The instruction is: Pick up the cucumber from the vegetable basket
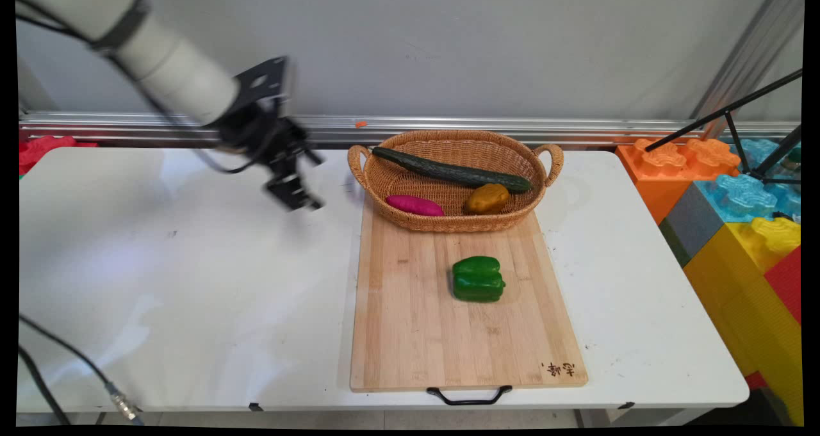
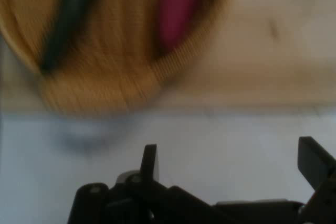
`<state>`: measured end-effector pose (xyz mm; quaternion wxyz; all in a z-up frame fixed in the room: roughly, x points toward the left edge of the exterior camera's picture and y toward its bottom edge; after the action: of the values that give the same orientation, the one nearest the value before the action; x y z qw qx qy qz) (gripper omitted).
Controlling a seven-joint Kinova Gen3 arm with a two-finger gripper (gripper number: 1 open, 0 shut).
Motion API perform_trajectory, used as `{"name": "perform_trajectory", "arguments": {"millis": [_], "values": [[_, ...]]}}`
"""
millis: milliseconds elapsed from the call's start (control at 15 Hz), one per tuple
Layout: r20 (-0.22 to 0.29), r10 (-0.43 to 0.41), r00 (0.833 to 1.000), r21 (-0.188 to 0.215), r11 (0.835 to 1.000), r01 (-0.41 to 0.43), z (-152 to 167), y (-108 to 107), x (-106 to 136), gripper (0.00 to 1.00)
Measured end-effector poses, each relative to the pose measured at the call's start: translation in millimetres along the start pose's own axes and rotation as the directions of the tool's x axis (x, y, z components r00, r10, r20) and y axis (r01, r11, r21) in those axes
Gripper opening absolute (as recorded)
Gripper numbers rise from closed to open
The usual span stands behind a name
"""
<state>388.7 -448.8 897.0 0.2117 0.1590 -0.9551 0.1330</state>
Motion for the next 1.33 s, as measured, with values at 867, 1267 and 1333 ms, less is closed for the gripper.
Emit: {"name": "perform_trajectory", "arguments": {"millis": [867, 1267, 1333], "values": [[-0.083, 0.290, 0.954, 0.230, 0.936, -0.265, 101.9, -39.9, 133.1, 1.00], [-0.008, 0.364, 0.932, 0.233, 0.907, -0.352, 164.6, -54.3, 132.1, 1.00], [-0.002, 0.369, 0.929, 0.233, 0.904, -0.358, 170.0, -55.6, 131.8, 1.00]]}}
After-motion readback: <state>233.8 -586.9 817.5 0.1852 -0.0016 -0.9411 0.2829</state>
